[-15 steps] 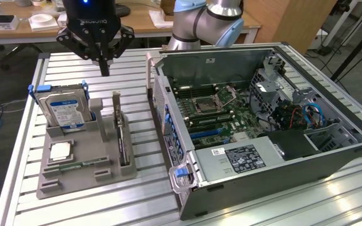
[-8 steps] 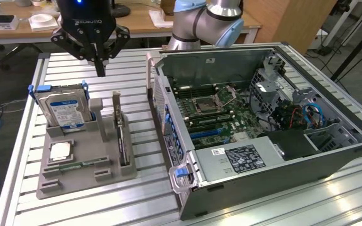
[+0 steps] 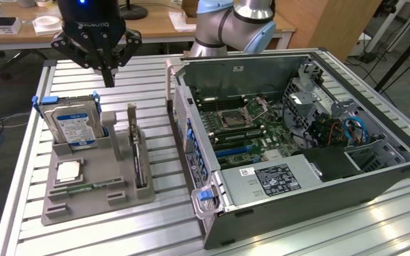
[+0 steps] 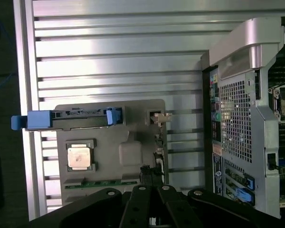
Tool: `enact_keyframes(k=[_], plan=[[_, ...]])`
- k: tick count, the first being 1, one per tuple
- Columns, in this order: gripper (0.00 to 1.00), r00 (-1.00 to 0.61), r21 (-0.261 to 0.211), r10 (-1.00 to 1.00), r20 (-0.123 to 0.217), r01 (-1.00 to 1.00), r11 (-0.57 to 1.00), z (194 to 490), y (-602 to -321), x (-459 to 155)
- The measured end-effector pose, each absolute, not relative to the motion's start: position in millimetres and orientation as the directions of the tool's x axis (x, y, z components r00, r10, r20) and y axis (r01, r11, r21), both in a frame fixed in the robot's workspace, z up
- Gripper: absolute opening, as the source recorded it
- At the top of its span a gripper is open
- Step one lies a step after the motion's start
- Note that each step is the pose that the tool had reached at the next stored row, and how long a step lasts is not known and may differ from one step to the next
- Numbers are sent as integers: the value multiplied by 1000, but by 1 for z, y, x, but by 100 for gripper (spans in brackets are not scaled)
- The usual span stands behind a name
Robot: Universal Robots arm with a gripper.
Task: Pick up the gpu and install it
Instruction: 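Reach for the gpu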
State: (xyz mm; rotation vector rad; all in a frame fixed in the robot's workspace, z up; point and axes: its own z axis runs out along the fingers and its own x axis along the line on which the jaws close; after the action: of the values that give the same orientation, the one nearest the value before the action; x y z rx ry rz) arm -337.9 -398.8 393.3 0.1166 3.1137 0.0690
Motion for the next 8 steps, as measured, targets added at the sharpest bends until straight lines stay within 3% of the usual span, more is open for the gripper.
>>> enact_keyframes(k=[8], plan=[[11, -997, 45, 75, -23, 74, 996, 393, -399, -347]])
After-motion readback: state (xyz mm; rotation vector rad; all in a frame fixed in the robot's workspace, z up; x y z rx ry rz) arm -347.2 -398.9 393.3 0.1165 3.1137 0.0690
